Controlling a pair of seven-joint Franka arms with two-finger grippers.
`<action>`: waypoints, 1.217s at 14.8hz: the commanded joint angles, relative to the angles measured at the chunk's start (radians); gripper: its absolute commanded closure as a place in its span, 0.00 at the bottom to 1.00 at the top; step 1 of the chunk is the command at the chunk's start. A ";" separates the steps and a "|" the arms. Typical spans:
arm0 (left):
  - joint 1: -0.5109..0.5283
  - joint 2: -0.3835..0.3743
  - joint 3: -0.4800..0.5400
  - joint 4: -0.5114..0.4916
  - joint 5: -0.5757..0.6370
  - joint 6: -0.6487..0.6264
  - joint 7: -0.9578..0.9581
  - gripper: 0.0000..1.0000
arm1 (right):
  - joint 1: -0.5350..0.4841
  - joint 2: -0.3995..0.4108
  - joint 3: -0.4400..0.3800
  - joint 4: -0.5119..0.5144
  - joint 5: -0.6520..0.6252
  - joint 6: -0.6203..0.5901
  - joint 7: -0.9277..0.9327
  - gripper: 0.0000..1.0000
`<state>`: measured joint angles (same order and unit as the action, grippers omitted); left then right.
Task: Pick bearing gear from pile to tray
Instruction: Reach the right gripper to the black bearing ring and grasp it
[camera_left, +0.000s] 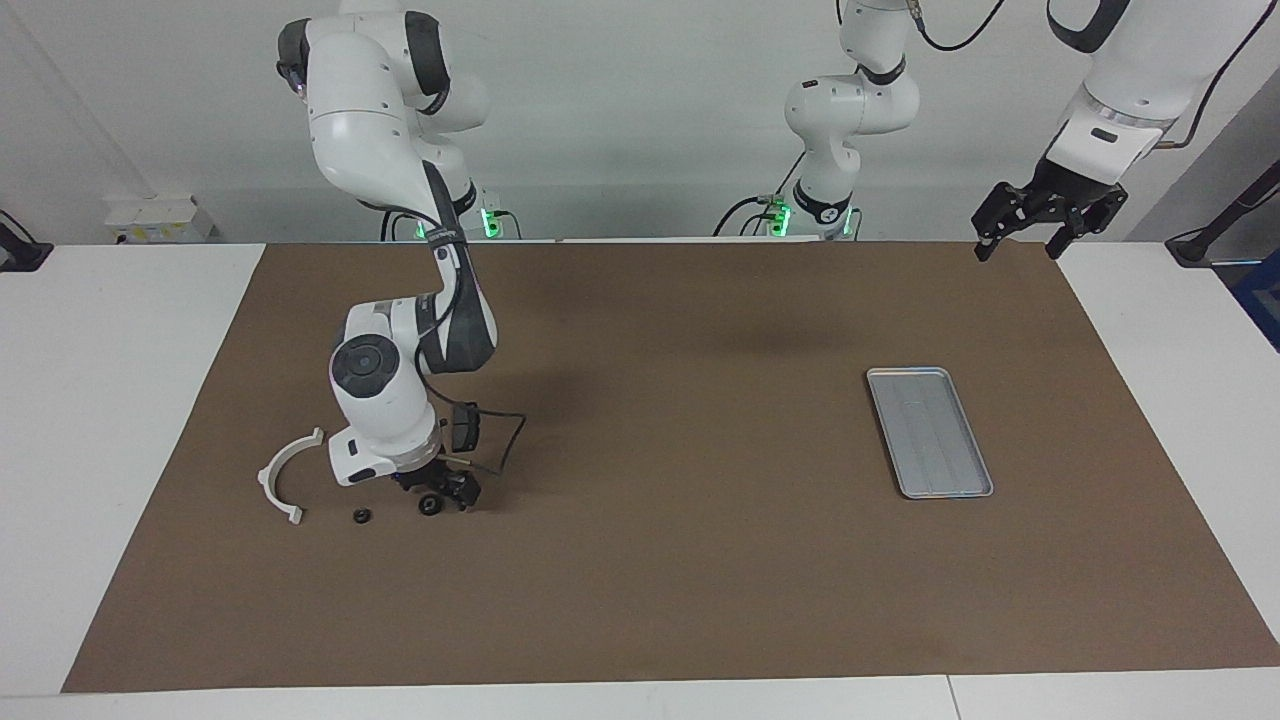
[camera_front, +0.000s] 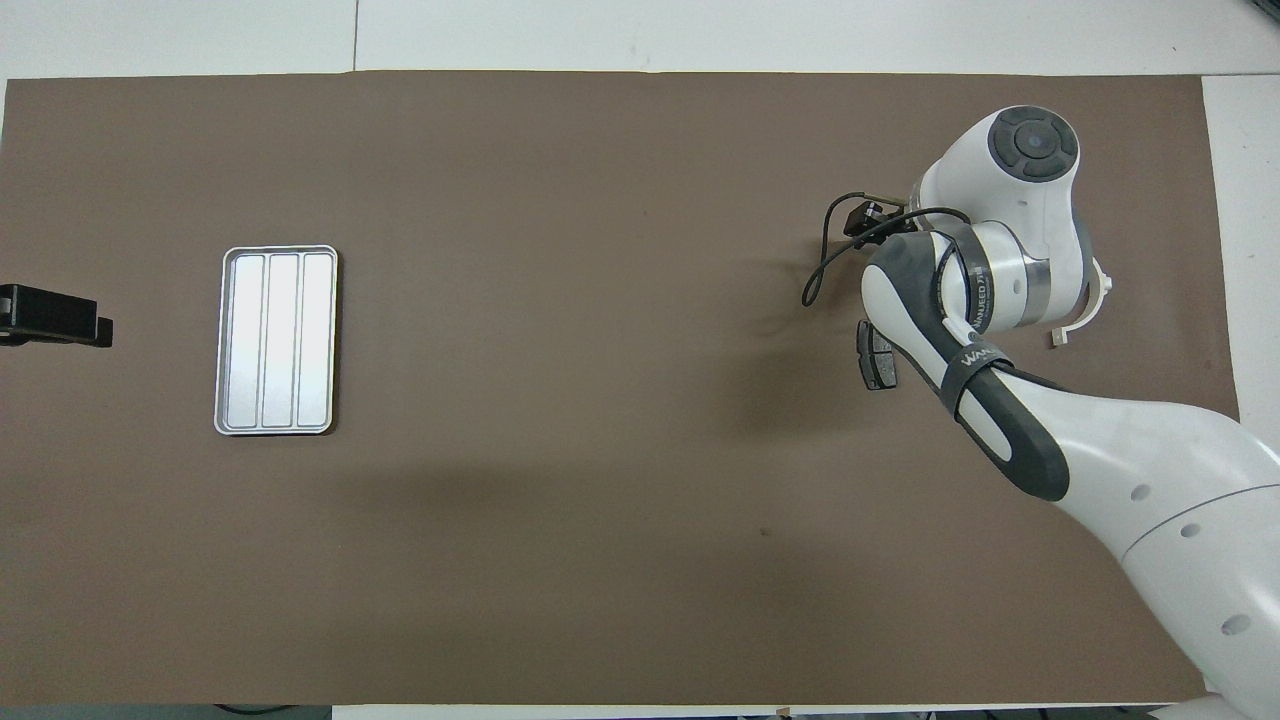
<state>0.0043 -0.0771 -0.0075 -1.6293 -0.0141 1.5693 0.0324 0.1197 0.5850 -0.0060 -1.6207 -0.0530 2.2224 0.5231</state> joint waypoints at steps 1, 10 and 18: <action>-0.012 -0.009 0.012 -0.006 -0.009 -0.014 0.009 0.00 | -0.006 0.015 0.003 0.019 -0.018 0.023 0.031 0.03; -0.012 -0.009 0.012 -0.006 -0.009 -0.014 0.009 0.00 | -0.015 0.015 0.004 0.012 -0.011 0.040 0.048 0.64; -0.012 -0.009 0.012 -0.006 -0.009 -0.014 0.009 0.00 | -0.009 0.010 0.004 0.034 -0.028 -0.013 0.028 1.00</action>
<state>0.0043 -0.0771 -0.0075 -1.6293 -0.0141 1.5692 0.0324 0.1125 0.5864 -0.0077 -1.6147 -0.0580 2.2435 0.5442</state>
